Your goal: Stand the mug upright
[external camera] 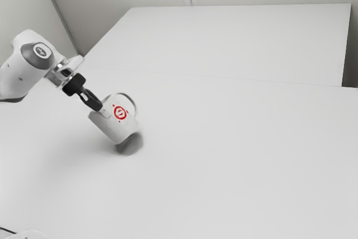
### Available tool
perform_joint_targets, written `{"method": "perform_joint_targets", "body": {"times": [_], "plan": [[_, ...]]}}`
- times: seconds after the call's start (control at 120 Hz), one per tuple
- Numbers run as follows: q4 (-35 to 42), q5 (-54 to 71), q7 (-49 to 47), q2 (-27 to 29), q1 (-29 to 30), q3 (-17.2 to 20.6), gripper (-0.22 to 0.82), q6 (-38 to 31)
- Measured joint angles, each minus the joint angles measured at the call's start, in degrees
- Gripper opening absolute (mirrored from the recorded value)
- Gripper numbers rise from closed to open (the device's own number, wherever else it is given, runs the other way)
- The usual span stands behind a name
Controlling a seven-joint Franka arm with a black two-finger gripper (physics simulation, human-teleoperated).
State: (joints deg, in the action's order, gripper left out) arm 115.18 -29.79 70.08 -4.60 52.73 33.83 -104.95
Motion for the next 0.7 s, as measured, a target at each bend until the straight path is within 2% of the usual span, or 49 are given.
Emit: {"method": "perform_joint_targets", "body": {"times": [0.133,0.433,0.633,0.7], "plan": [[3.46,4.25,-0.51,3.20,-1.41,4.29,-0.17,-7.15],[9.79,13.71,-4.80,6.94,-9.04,6.95,-0.18,-17.26],[11.58,16.44,-8.37,7.86,-4.80,7.88,-0.18,-19.96],[11.71,16.66,-9.27,7.92,-4.07,8.00,-0.03,-20.35]]}}
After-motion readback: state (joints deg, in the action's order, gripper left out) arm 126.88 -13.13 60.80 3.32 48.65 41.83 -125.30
